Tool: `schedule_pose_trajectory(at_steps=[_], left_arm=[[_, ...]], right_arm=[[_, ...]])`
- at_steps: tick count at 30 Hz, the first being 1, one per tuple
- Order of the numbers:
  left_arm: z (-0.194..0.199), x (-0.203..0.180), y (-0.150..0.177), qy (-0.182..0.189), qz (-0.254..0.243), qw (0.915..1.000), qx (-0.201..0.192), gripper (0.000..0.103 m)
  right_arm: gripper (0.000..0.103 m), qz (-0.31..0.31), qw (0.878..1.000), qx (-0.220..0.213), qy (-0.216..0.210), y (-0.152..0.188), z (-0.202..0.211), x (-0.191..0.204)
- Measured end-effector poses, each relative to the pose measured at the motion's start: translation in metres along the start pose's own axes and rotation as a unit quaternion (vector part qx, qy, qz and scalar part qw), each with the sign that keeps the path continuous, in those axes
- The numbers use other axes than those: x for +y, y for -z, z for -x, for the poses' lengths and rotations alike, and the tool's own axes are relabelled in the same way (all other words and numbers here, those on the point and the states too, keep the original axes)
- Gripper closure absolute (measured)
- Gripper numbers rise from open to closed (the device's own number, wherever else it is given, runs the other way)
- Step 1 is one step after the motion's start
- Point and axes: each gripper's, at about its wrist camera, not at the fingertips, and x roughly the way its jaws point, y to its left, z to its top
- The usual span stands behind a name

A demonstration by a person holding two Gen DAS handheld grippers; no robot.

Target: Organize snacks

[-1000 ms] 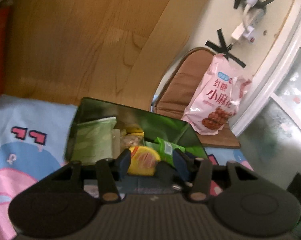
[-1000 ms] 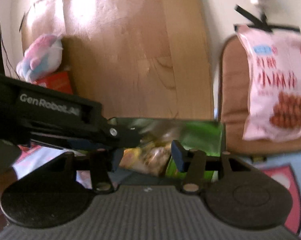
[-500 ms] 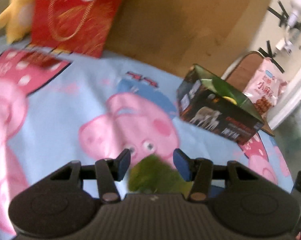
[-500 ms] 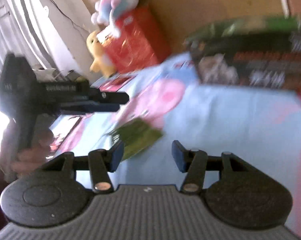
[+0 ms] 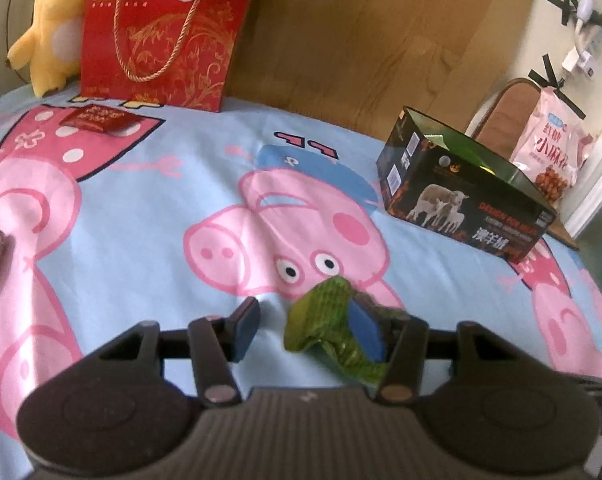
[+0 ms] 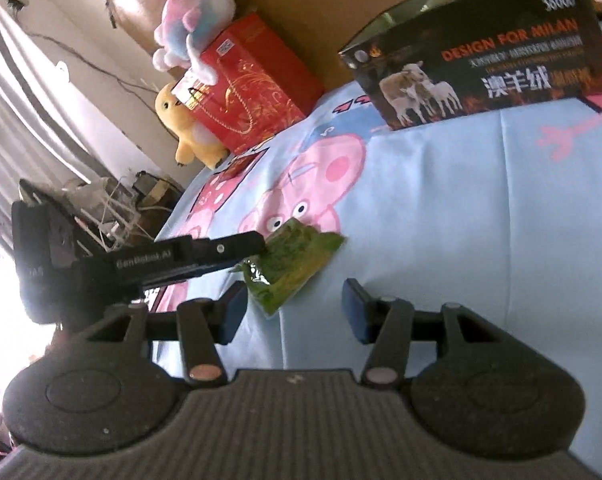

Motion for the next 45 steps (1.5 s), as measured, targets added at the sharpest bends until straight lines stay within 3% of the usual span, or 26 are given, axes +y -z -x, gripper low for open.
schedule_pose_trajectory(at_steps=[11,27,45], left_arm=[[0.001,0.002,0.004,0.011,-0.010,0.9998,-0.011,0.050],[0.002,0.008,0.006,0.032,-0.008,0.9993,-0.019,0.050],[0.003,0.029,0.007,0.086,0.038,0.9952,-0.027,0.050]], right_arm=[[0.048,-0.004,1.000,-0.010,0.021,0.003,-0.004,0.007],[0.048,-0.011,1.000,0.001,0.004,0.003,-0.014,0.009],[0.048,-0.028,1.000,-0.008,-0.006,0.001,-0.019,0.007]])
